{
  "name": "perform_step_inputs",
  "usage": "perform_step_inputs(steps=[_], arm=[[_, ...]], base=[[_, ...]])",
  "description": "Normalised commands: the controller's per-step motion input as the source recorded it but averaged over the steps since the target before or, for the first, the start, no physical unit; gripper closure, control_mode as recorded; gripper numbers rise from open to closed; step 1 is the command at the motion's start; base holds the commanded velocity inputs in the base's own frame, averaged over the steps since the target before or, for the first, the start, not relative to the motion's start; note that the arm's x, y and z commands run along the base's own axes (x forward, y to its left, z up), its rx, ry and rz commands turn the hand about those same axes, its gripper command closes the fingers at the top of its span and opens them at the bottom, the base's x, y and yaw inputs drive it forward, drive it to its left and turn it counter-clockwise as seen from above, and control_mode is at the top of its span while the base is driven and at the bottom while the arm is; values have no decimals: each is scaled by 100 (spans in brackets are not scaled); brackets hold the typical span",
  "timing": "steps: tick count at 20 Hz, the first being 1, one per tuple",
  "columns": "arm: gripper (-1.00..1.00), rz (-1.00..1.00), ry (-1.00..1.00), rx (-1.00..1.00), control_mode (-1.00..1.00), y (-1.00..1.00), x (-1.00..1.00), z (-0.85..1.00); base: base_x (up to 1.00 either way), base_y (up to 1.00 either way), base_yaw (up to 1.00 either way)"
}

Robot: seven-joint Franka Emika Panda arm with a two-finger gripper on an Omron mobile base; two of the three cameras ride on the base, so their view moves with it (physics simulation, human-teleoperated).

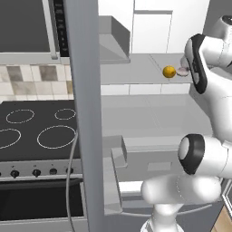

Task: Retrieve the bottle and the shaker from the cabinet and place them next to the mixing bowl on the counter. Then add garlic from the fridge to the mixing bowl.

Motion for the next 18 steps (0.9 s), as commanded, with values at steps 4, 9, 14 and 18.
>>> perform_step_inputs(steps=[4, 9, 14, 18], arm=[[-100, 30, 1, 4, -100, -4, 32, 0], [-100, 28, 4, 0, -100, 0, 31, -3], [-100, 5, 0, 0, -100, 0, 33, -15], [-100, 2, 0, 0, -100, 0, 49, -28]], base=[[0, 0, 0], [0, 0, 0], [0, 0, 0], [0, 0, 0]])
